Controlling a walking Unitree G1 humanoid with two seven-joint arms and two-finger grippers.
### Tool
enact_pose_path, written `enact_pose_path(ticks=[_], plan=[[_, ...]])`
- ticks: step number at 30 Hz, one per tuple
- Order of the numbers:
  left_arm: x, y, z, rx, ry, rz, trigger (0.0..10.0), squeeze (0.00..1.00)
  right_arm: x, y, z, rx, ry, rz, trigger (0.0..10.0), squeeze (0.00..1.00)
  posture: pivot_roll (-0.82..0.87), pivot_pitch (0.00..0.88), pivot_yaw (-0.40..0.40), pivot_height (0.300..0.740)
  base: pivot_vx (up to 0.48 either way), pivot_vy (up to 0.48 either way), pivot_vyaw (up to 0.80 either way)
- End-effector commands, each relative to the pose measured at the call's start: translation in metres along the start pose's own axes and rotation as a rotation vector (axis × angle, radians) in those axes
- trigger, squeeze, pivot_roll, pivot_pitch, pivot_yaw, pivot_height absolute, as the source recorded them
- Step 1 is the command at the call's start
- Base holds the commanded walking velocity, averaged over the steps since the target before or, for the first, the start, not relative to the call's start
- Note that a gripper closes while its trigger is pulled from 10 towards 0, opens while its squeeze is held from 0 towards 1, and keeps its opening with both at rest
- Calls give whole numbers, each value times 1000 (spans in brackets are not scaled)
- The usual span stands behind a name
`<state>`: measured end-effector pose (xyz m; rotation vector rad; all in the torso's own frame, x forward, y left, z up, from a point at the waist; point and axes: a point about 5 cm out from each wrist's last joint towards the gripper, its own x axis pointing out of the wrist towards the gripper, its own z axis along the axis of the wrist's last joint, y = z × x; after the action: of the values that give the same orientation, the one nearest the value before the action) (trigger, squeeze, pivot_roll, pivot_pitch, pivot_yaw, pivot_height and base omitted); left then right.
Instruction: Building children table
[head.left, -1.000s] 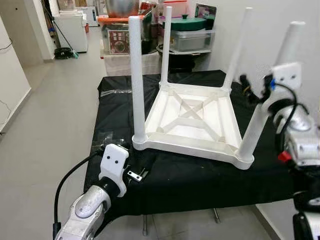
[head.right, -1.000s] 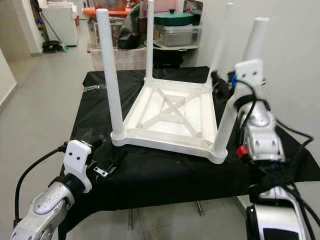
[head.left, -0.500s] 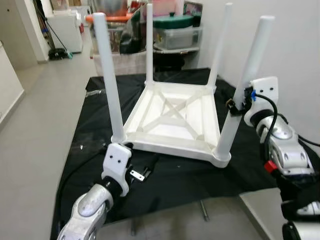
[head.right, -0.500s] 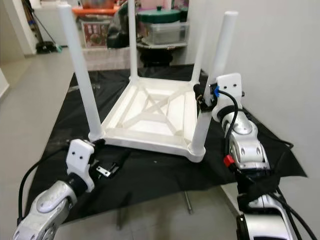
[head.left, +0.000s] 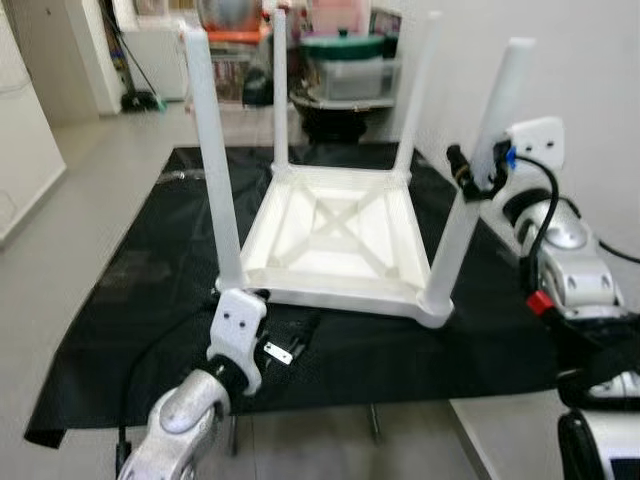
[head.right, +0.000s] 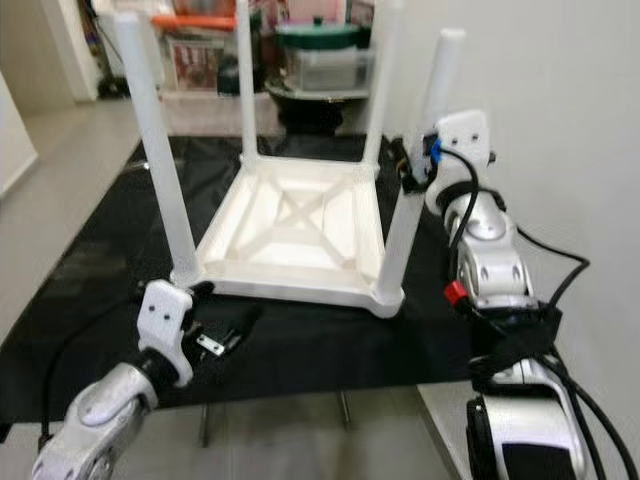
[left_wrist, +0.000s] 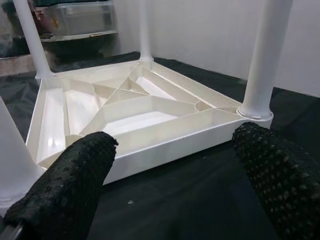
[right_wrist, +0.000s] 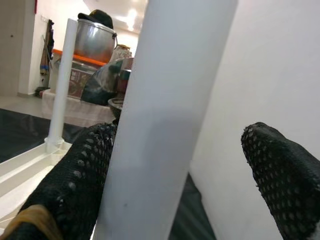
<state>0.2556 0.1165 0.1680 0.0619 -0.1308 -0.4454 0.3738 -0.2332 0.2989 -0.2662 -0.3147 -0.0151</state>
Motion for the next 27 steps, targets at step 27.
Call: enact_pose_path(ticks=[27], plan=[[0,13,2,-39,-12,94,10000,0,-20,53,-35,106,116,114,10000,0,56,0,-46,740,0,-11,0]])
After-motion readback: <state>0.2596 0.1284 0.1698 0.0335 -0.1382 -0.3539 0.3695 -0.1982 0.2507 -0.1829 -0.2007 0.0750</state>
